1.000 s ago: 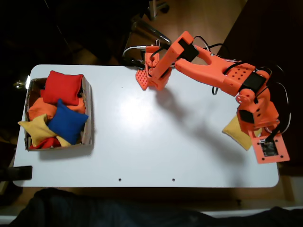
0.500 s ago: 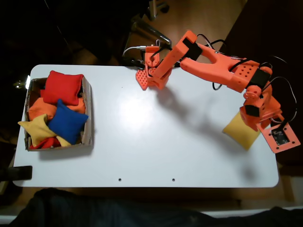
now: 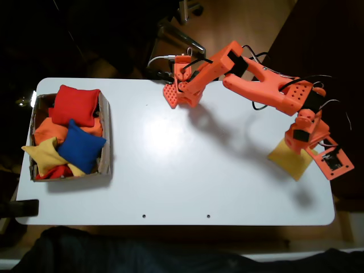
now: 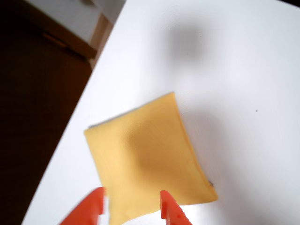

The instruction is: Grasp a bag and put it in the box.

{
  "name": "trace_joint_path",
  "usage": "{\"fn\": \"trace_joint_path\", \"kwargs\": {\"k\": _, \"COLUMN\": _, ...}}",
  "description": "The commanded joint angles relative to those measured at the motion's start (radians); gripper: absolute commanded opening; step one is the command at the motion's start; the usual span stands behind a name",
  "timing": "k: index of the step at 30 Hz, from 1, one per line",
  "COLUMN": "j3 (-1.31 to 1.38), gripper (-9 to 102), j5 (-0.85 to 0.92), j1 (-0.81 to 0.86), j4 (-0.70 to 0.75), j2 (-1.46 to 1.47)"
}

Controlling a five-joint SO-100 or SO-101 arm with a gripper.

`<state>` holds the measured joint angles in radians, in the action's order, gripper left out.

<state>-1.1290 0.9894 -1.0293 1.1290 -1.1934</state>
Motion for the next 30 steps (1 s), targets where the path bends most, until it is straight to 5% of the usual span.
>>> {"fn": "trace_joint_path", "kwargs": {"k": 1, "j3": 0.000, "gripper": 30, "j5": 0.008, "j1": -0.012, "j4": 0.002, "j2": -0.002}}
{"fn": "trace_joint_path", "kwargs": {"k": 10, "j3": -0.038, "gripper": 49, "j5": 0.034, "j1": -0.025, "j4": -0.006, "j2": 0.029}}
{"fn": "trace_joint_path", "kwargs": {"k": 30, "j3": -0.071, "gripper": 55, "j5": 0.075, "j1": -0.049, "j4": -0.029, "j2": 0.084}}
